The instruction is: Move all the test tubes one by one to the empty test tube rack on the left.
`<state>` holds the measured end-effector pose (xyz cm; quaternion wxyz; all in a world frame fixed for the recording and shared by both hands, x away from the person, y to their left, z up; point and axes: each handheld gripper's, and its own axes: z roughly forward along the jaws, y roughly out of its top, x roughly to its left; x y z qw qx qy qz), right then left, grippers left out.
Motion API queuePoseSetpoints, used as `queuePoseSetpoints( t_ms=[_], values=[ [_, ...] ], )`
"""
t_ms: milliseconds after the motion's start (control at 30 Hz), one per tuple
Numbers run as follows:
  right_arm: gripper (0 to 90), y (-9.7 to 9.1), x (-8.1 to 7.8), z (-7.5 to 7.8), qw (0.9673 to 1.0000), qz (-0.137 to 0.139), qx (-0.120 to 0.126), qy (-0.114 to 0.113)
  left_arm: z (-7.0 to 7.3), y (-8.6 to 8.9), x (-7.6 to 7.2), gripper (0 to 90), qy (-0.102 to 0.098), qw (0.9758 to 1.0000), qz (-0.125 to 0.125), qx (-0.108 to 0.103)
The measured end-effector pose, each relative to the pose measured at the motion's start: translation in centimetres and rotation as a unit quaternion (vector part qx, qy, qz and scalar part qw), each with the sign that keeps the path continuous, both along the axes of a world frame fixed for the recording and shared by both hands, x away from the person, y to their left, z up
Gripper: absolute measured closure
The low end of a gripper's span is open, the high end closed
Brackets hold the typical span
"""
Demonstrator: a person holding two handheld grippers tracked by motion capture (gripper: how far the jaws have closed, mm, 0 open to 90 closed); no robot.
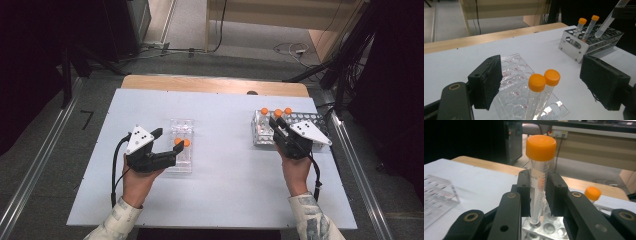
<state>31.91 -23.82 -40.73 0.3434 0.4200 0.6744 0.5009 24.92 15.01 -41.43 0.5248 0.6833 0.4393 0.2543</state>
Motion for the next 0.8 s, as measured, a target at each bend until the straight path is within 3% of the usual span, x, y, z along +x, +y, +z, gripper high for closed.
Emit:
queuePoseSetpoints(
  t_ms=[433, 800],
  values=[
    [72.4, 1.9, -3.1, -0.5, 0.9973, 0.07, -0.012, 0.019, 0.6, -0.8, -0.9, 19.3, -0.009, 0.9997, -0.022, 0.0],
    [72.4, 4.4, -5.2, -1.9, 0.9899, 0.132, -0.028, 0.045, 0.5, -2.6, -1.7, 20.1, -0.009, 0.9985, -0.053, 0.008]
  ],
)
